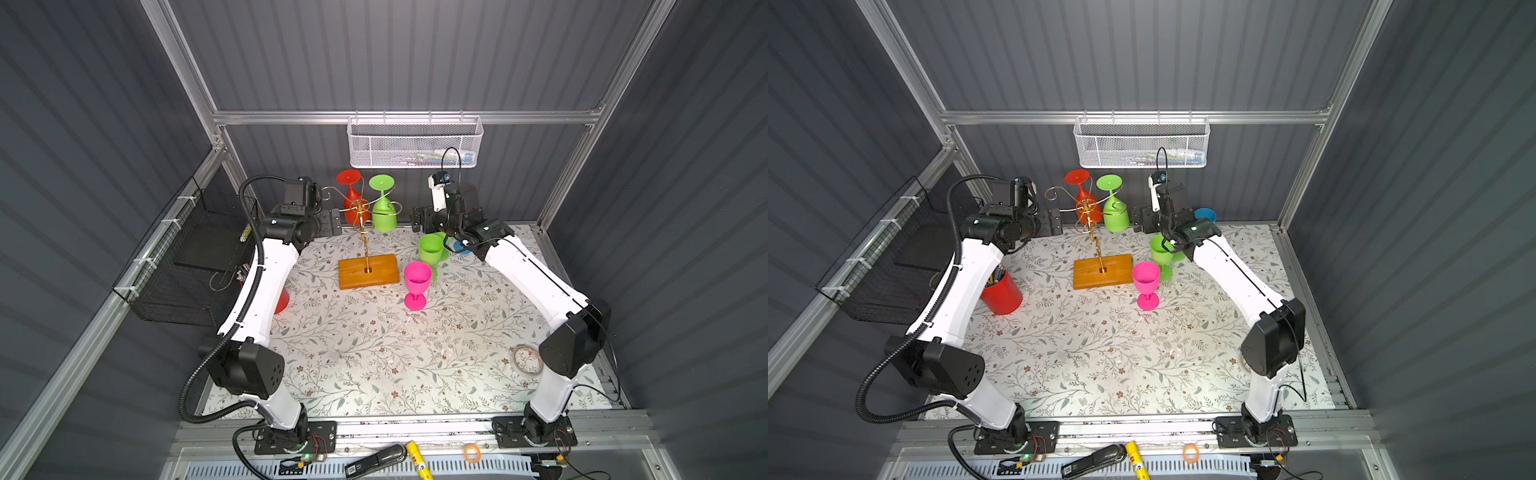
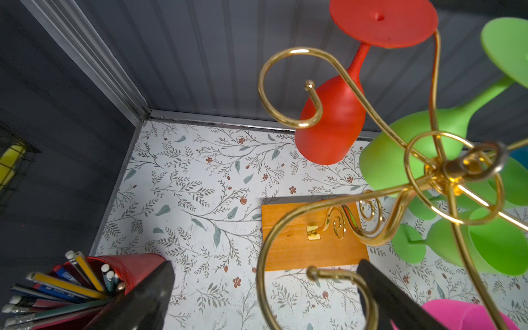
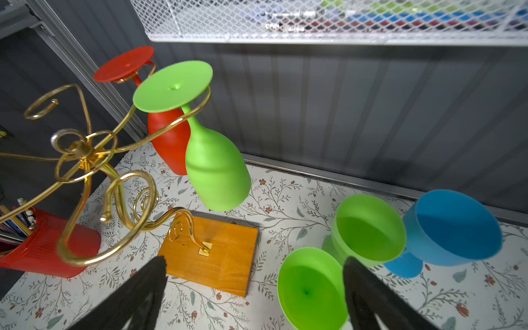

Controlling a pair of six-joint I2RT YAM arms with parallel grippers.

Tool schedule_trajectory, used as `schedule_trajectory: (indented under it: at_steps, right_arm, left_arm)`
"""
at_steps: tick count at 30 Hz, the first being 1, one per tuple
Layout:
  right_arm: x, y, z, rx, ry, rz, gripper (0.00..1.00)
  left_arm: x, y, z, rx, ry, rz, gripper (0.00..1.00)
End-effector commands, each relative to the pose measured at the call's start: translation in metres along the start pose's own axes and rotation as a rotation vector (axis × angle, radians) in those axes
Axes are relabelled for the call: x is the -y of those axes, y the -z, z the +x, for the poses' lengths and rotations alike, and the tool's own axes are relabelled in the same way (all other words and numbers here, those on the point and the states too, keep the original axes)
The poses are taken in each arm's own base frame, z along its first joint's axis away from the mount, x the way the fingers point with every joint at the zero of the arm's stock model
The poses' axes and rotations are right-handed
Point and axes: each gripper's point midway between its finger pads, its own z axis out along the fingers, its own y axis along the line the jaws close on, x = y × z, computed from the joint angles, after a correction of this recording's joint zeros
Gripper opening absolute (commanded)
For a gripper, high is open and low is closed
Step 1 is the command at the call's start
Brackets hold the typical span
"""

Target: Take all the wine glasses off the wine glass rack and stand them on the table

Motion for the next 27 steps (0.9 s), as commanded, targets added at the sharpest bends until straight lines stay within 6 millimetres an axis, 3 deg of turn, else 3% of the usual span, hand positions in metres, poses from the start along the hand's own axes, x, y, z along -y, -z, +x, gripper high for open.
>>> schedule_trajectory:
  at_steps: [1,7,18,27]
  right_arm:
    - [-0.005,0.018,-0.02,0.074,0.006,-0.017,0.96]
    - [-0.009,0.027,-0.024,0.087,0.004,-0.023,0.96]
    - [-0.02,0.033,-0.028,0.096,-0.008,-0.057,0.96]
    - [-0.035,0.037,-0.023,0.084,-0.026,-0.101,0.96]
  left_arm:
    - [-0.017,0.002,-0.008,0.009,-0.013,-0.091,0.99]
    - [-0.028,-0.001,-0.006,0.005,-0.001,-0.113,0.99]
    - [-0.067,-0.006,-0.018,0.019,0.074,-0.159,0.99]
    - [-0.074,-0.024,-0.034,0.041,0.084,-0.175,0.99]
